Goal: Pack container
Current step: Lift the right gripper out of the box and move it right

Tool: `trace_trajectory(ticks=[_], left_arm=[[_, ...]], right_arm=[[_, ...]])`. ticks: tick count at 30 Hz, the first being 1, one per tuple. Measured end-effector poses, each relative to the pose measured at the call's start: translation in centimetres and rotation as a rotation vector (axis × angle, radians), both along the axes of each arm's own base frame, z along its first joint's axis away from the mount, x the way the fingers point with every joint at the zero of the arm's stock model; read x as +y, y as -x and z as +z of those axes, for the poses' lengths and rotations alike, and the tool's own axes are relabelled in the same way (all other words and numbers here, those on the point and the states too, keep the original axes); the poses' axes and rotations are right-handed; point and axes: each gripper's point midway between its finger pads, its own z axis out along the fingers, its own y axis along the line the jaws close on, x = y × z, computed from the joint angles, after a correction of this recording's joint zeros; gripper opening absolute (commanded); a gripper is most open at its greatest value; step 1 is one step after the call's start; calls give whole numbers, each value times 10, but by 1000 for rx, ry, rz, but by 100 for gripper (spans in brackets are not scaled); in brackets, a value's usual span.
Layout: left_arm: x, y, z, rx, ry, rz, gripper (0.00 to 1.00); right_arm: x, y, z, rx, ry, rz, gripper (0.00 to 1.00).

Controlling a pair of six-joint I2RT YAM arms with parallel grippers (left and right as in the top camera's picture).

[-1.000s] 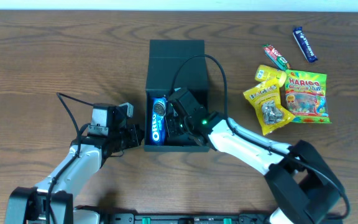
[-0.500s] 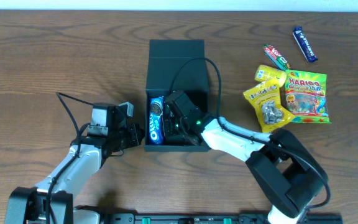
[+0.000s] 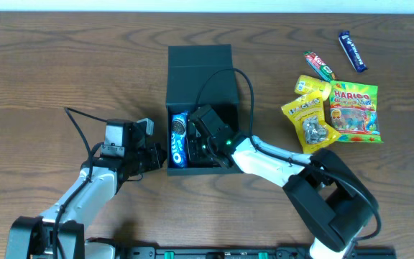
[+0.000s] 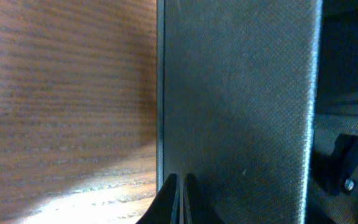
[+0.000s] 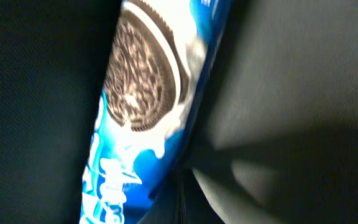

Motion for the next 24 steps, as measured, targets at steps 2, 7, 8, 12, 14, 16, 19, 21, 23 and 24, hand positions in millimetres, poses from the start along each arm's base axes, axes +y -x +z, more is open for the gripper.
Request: trace_trajectory(ticks=[2,7,8,12,14,16,19,21,23,24], left_arm=[[0,2,-1,4,-2,-12,6],[-1,7,-2,22,-1,-22,6],[-1,8,-3,27,-2,-24,6],[0,13,-5,44,-9,-33,6],[0,16,-6,53,-11,-40,6],[0,21,-8,72,-16,-48,6],[6,34,-10,115,-51,-55,5],[11,40,-6,132,-85,-52,6],[16,37,9,104,-119,-50,6],[18,31,22,71,-133,-47,6]], right_arm=[[-2,3,1,16,2,5,1],[-5,-1,54,-65,-59,22,1],[-7,-2,80,-115,-87,30,1],[-27,1,160,-278,-156,36,1],[-54,5,201,-363,-164,5,2],[-86,8,225,-417,-141,-45,3],[-159,12,244,-472,-36,-184,3],[-193,13,245,-474,17,-260,1],[-227,12,245,-473,72,-346,1],[-251,12,239,-451,114,-405,1]])
